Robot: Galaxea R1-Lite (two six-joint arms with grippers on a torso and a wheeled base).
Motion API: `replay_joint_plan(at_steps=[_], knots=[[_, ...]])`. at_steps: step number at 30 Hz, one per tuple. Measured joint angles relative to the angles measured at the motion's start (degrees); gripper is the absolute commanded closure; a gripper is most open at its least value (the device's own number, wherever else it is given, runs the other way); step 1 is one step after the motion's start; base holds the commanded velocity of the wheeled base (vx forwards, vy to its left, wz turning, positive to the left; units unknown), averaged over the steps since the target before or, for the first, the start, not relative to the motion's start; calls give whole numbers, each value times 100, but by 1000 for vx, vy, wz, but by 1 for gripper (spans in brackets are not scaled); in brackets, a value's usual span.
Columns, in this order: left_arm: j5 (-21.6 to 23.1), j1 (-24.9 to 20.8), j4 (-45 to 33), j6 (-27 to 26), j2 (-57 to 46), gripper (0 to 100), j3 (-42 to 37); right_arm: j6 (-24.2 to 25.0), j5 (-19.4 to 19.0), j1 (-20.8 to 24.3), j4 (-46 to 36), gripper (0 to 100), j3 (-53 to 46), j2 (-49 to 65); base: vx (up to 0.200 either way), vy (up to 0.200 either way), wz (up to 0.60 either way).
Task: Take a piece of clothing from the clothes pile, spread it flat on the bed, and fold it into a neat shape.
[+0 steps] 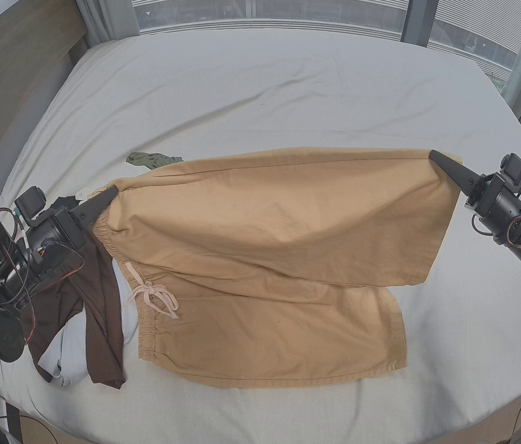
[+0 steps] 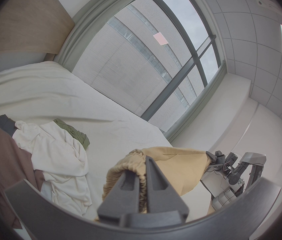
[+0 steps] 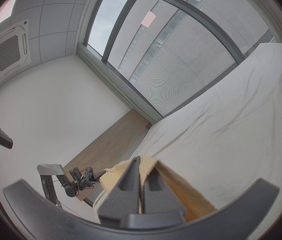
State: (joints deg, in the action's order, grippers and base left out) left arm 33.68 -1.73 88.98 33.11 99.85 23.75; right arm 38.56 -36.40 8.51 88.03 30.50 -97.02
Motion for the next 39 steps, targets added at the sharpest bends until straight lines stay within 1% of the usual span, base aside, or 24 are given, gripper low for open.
replay_joint_plan(at_steps=[4, 12, 16, 21, 28, 35, 39], knots=[[9, 99, 0, -7, 98, 100, 21, -5, -5, -55, -1, 100, 4, -46, 0, 0, 0], [6, 132, 2, -16, 169, 100, 28, -13, -2, -88, 0, 100, 0, -105, 0, 0, 0], [-5, 88, 0, -29, 180, 100, 17, -29, 13, -90, 2, 100, -11, -171, 0, 0, 0], [-51, -96, -2, -161, 179, 100, 17, -40, 55, -68, 11, 100, -43, -243, 0, 0, 0], [-71, -121, -2, -180, 334, 100, 249, -33, 61, -77, 7, 100, 128, -435, 0, 0, 0], [-177, -101, 0, -183, 631, 100, 585, -24, 50, -179, 2, 100, 511, -829, 0, 0, 0], [-434, -143, 0, -180, 833, 100, 740, -18, 30, -221, -20, 100, 745, -1061, 0, 0, 0]])
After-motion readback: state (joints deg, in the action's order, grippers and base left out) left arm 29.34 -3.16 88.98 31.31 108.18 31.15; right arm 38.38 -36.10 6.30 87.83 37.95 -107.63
